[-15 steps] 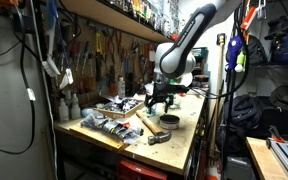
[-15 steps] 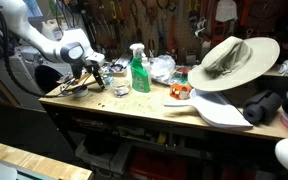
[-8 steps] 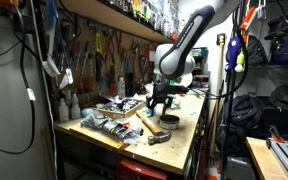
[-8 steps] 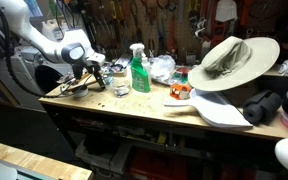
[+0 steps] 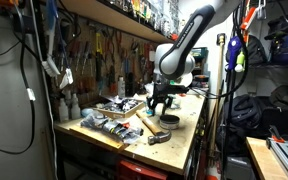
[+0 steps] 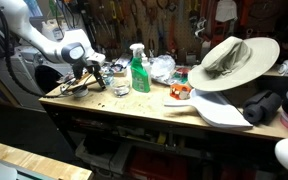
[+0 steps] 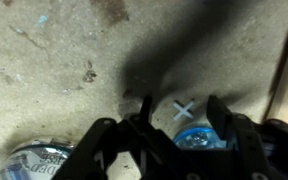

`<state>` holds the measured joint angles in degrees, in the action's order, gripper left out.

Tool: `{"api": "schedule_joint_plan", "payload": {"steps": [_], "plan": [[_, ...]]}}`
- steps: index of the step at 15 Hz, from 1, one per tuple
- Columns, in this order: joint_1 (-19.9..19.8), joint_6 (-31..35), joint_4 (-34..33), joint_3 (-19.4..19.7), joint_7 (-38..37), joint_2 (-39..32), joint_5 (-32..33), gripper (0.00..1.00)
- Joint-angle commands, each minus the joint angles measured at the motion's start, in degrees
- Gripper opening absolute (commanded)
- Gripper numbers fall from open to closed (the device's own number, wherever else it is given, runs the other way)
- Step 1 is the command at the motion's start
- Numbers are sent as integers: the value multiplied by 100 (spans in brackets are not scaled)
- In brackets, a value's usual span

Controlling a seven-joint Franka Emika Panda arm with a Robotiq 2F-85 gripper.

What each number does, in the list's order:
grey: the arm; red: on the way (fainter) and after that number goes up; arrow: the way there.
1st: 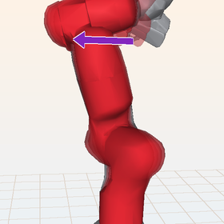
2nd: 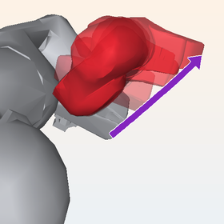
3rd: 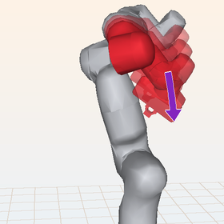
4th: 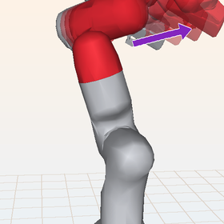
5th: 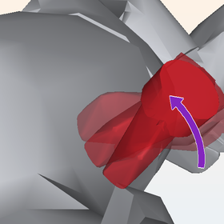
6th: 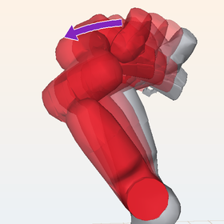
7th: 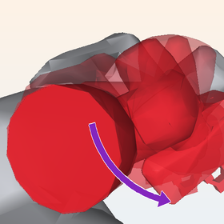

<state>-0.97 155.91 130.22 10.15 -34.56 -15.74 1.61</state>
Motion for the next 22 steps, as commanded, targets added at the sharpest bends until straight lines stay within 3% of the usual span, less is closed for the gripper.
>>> {"api": "schedule_joint_plan", "payload": {"steps": [1,6,14,15,21,22], "plan": [[176,-99,30,139,-143,9,124,59],[275,-266,-12,212,-220,65,282,60],[367,-475,-131,282,-494,39,617,41],[368,-506,-144,279,-510,42,632,43],[367,-549,-149,267,-547,73,658,25],[365,-550,-145,266,-543,83,657,27]]}}
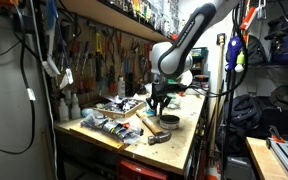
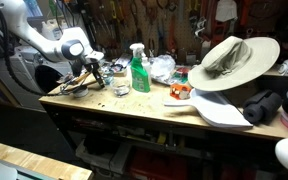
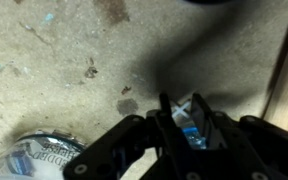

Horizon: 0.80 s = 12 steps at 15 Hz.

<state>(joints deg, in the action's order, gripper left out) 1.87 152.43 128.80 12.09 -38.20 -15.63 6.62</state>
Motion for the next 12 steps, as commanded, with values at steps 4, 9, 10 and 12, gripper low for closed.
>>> {"api": "schedule_joint_plan", "payload": {"steps": [4,9,10,12], "plan": [[75,-281,17,66,-187,159,145,15],[16,-681,84,-14,-150,457,83,4],[-6,-806,105,-50,-115,545,54,3],[-29,-983,132,-94,-131,698,71,3]]}}
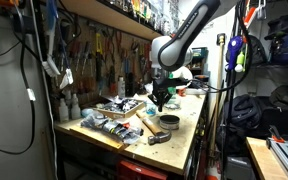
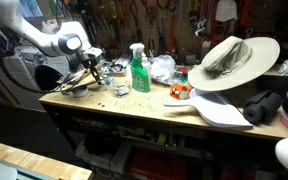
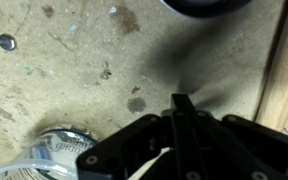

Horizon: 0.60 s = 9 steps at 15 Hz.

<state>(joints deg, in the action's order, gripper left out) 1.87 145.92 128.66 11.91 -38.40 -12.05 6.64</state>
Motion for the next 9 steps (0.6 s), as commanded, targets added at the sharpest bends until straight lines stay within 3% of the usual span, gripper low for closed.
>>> {"api": "schedule_joint_plan", "payload": {"steps": [1,5,6,8,9], "plan": [[-42,-397,158,-101,-108,413,79,5],[-109,-582,92,-183,-138,492,89,9],[-125,-584,84,-198,-133,497,85,14],[-157,-571,64,-216,-73,464,79,40],[-169,-582,54,-221,-66,443,68,46]]}}
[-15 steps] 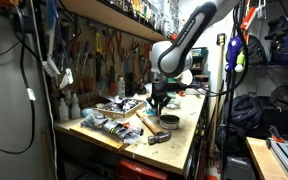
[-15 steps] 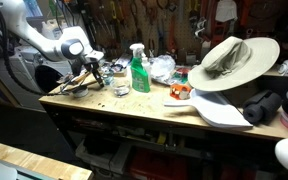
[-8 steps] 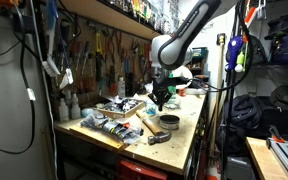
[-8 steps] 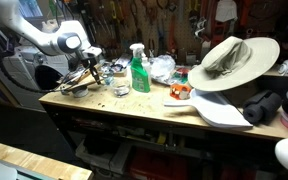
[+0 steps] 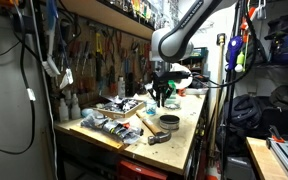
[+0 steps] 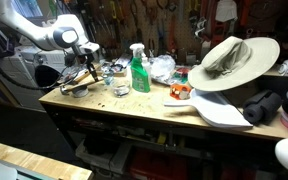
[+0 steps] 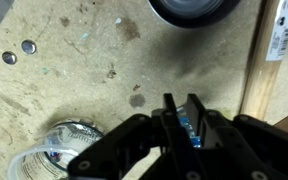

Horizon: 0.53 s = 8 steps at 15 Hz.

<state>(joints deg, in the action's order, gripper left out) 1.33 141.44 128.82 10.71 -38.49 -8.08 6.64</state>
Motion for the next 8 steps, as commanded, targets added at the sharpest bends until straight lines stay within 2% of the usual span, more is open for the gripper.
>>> {"api": "schedule_joint_plan", "payload": {"steps": [1,3,8], "plan": [[-127,-114,29,-101,-55,10,85,55],[-154,-67,4,-96,-17,-82,100,66],[-248,22,-73,-119,618,-323,25,90]]}}
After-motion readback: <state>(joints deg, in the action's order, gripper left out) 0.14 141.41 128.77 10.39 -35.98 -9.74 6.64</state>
